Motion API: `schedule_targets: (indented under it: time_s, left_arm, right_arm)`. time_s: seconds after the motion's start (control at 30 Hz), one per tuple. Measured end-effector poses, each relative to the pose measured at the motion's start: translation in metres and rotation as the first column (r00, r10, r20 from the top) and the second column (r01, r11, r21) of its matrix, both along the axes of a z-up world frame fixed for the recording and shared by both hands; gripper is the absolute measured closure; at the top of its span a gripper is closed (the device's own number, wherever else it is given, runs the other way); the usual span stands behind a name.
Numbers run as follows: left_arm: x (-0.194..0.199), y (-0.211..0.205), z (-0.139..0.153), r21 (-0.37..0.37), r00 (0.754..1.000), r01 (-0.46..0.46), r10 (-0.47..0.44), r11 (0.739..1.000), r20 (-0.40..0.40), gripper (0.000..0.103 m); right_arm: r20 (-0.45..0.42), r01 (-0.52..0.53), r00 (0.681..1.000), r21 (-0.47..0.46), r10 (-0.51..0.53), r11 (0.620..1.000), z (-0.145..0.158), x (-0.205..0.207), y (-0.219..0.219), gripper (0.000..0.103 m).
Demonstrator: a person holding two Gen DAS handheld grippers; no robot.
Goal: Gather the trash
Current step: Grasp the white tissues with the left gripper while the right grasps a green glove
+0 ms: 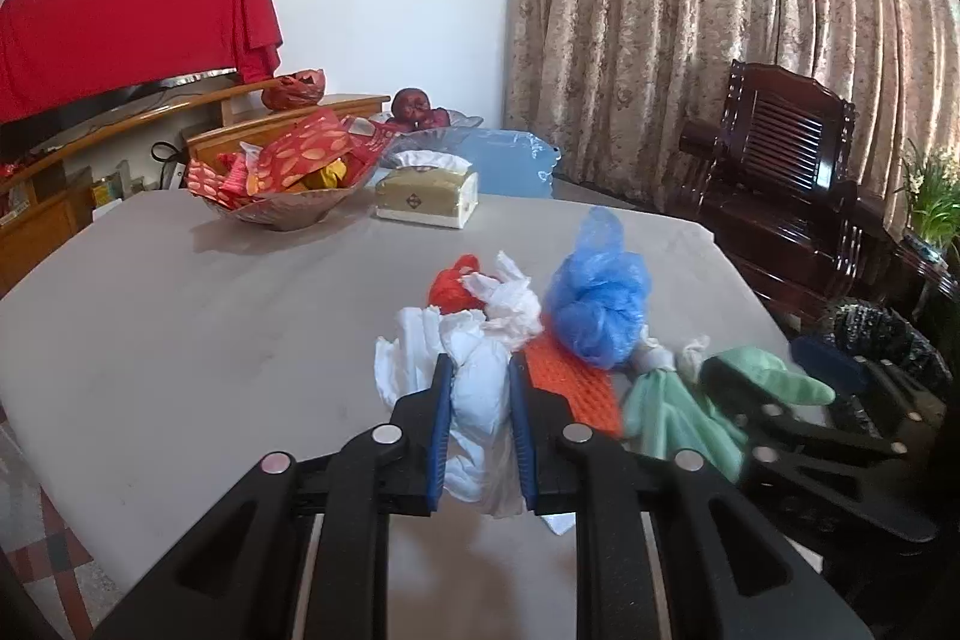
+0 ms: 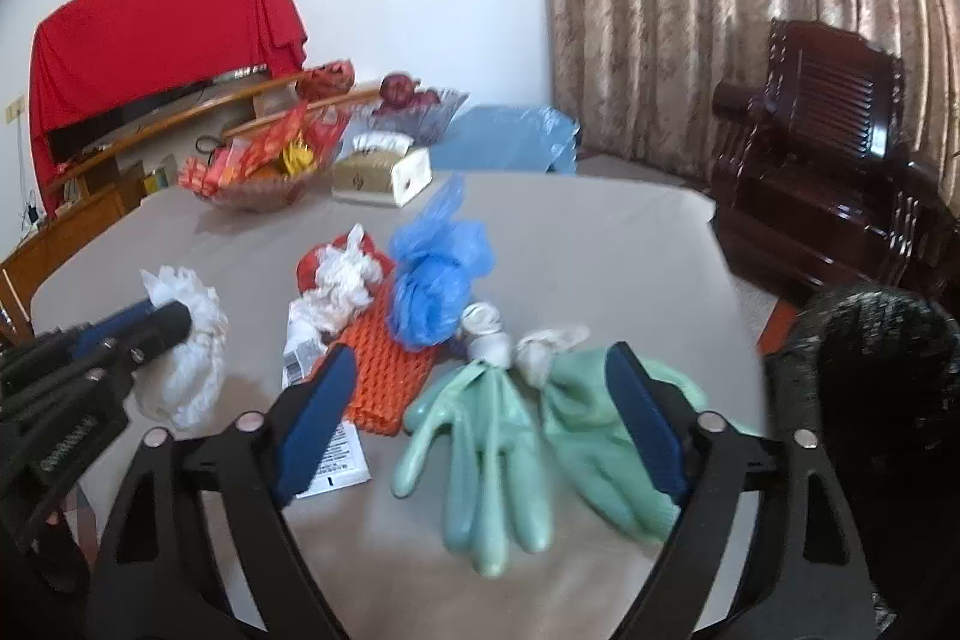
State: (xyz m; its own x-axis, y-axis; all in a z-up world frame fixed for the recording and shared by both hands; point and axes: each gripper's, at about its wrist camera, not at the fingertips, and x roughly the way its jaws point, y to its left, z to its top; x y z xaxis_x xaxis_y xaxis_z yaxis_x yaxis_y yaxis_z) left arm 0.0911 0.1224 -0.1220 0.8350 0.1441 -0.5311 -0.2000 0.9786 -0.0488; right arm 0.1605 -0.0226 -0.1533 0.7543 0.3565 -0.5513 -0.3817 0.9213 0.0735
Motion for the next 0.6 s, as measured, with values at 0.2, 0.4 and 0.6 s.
schedule_targets:
  time_s: [0.2,0.4,0.6]
  left_arm:
    - [0.004,0.01,-0.01,-0.01,0.999,-0.012,0.012,1.0,-0.031,0.085]
    - [0.009,0.015,-0.016,-0.018,0.999,-0.015,0.015,1.0,-0.048,0.085]
    - [0.01,0.013,-0.016,-0.025,0.999,0.0,-0.002,1.0,-0.055,0.084]
  right_arm:
    - [-0.084,-0.021,0.996,-0.037,0.018,0.999,-0.021,0.018,0.02,0.04]
    - [-0.196,-0.036,0.98,-0.076,0.021,0.996,-0.04,0.034,0.028,0.057]
    - [-0.23,-0.039,0.973,-0.061,0.024,0.997,-0.045,0.038,0.023,0.088]
